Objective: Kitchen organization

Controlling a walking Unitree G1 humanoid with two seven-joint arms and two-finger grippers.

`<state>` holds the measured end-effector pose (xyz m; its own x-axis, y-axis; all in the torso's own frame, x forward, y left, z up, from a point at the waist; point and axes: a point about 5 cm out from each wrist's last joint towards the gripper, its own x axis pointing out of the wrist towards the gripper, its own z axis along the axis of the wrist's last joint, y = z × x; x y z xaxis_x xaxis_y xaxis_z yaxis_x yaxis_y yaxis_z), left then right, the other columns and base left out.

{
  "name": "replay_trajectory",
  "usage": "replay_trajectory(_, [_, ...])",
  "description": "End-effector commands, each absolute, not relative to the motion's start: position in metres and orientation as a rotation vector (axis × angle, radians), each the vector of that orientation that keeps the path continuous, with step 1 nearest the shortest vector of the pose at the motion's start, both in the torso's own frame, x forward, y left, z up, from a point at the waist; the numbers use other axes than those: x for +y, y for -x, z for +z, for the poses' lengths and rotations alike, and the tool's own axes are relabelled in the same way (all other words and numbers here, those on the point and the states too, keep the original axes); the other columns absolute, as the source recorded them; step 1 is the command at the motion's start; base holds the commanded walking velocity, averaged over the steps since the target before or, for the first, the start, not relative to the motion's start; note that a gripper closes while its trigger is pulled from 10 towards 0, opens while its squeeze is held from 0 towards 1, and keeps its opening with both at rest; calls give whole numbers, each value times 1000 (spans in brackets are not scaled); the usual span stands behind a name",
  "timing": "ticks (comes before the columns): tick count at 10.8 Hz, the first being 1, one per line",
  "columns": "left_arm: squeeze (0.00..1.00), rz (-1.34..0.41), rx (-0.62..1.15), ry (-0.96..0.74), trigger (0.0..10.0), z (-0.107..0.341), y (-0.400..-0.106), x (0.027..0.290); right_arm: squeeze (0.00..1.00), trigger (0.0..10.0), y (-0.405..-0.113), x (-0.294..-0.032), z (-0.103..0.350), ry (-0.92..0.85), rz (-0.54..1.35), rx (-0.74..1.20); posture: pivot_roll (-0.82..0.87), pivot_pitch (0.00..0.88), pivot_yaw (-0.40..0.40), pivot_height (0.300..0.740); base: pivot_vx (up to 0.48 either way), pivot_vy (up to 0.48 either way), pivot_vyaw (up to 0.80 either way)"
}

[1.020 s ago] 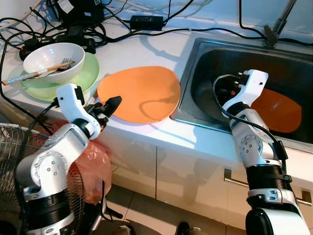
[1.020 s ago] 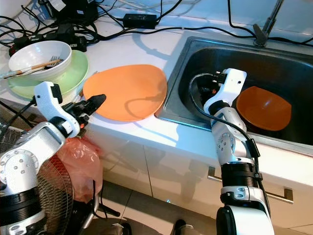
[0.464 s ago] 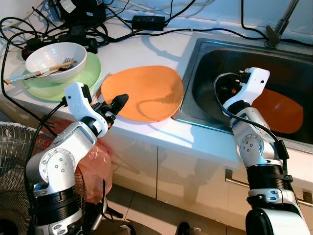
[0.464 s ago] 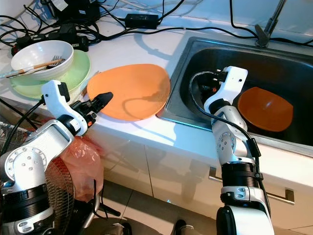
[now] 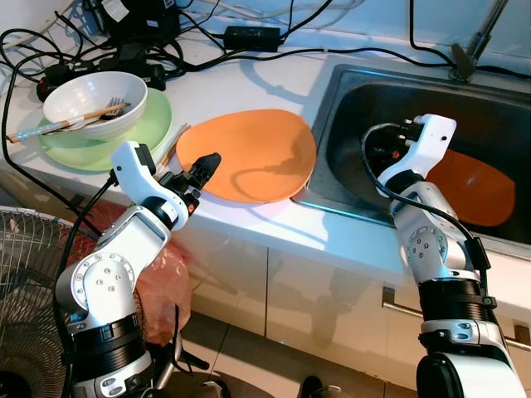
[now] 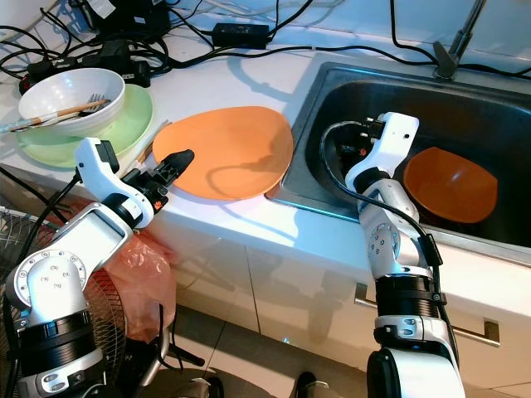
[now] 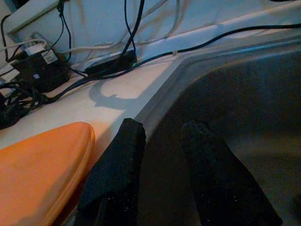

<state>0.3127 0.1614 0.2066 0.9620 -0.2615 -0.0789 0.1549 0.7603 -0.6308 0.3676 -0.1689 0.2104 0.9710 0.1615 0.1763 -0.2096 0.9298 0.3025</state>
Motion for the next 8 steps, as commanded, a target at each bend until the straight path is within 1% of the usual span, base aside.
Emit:
replay_trajectory(1, [0,-199,259,676,5765,189,-313,160,0,10000,-366,-169,212,-319,190,-153,89,192,17,740,0,0,0])
replay_trajectory(2, [0,-200,261,671,0,189,-314,160,0,10000,-366,-169,212,-320,191,-152,90,191,18,740,0,0,0])
replay_trajectory(8, [0,-210,245,657,0,194,-313,160,0,10000,-366,-167,212,-323,196,-152,97,179,20,740,0,0,0])
